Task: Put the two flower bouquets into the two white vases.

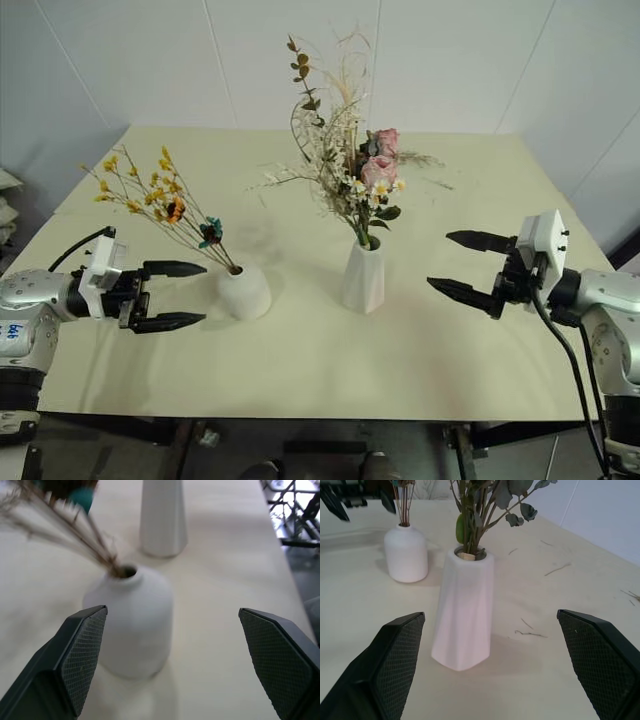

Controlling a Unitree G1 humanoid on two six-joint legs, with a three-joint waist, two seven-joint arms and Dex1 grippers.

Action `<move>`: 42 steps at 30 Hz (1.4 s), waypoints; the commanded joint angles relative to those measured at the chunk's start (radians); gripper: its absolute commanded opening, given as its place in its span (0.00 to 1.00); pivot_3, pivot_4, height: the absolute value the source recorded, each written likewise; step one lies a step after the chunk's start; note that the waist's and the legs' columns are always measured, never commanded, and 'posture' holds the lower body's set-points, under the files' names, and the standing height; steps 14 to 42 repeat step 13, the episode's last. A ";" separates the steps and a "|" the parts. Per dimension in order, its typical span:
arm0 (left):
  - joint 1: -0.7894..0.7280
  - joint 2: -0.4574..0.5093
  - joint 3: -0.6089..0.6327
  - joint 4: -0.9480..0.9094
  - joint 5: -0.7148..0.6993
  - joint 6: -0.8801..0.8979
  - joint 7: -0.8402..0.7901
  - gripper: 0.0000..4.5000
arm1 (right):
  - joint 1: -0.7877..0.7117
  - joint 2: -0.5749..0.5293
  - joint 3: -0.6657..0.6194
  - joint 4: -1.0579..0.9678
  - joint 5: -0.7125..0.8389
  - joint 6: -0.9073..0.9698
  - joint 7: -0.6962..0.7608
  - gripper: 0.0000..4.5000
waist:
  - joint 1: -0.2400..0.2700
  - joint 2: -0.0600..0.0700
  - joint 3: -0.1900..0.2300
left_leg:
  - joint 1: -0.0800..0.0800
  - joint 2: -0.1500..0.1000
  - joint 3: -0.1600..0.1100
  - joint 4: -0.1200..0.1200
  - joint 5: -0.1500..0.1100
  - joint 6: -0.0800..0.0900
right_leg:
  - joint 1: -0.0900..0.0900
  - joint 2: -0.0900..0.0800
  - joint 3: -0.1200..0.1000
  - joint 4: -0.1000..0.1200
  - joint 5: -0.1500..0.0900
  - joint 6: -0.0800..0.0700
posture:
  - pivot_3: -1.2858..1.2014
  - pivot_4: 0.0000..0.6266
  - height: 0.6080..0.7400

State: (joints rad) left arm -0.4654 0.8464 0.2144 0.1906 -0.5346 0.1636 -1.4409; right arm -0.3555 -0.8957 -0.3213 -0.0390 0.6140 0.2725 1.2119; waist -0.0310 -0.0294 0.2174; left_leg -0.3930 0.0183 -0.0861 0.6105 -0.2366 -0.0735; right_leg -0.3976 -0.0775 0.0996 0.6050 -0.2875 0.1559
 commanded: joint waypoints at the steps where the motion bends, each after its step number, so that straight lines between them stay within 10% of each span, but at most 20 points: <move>1: 0.004 0.027 0.066 -0.121 -0.092 0.076 0.023 1.00 | 0.011 -0.048 -0.055 -0.036 0.021 -0.003 0.035 1.00 | 0.000 0.000 0.000 | 0.000 0.000 0.000 0.000 0.000 0.000 | 0.000 0.000 0.000 0.000 0.000 0.000 | 0.52 0.24 1.00; 42: -0.005 0.071 0.117 -0.144 -0.105 0.090 0.046 1.00 | -0.048 -0.100 -0.005 -0.049 0.026 -0.021 0.157 1.00 | -0.013 0.000 0.000 | 0.002 0.000 0.002 0.001 0.000 0.000 | 0.000 0.000 0.000 0.000 -0.003 -0.005 | 0.52 0.24 1.00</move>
